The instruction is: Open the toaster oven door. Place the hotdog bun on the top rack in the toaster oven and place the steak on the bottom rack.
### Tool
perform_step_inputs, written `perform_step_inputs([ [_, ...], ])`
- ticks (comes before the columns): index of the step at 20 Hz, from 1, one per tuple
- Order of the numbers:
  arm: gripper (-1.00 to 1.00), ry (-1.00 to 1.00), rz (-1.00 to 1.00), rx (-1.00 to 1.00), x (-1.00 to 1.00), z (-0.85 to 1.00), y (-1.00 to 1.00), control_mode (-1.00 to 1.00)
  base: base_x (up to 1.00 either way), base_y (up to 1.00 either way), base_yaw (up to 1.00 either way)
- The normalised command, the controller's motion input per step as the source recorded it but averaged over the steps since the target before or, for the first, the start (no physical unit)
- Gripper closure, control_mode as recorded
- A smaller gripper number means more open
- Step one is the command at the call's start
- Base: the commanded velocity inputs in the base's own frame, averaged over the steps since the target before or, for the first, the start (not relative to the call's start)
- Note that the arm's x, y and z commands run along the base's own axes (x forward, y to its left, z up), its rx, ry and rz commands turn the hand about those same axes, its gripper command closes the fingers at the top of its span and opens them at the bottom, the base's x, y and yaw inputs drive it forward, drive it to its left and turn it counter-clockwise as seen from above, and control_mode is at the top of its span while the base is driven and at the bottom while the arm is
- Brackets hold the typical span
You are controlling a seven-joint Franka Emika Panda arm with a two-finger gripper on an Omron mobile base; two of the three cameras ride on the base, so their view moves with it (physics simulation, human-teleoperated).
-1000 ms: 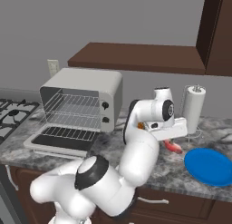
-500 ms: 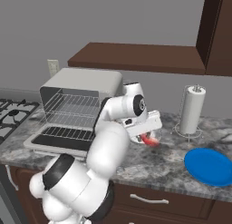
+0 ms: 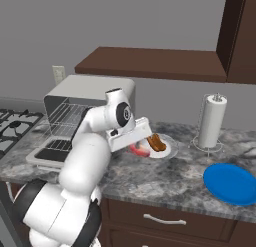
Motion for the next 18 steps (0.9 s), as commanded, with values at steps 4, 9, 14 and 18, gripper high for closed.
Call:
perform_step_inputs([
  [4,1.0,-0.07,0.07,0.05,-0.04,0.17,0.77,-1.0,0.0,0.0,0.0],
  [9,1.0,-0.15,0.02,0.01,-0.01,0.13,0.78,-1.0,0.0,0.0,0.0],
  [14,1.0,-0.16,0.0,0.03,0.0,0.1,0.75,-1.0,0.0,0.0,0.0],
  [18,1.0,-0.14,0.03,0.03,0.0,0.02,0.72,-1.0,0.0,0.0,0.0],
])
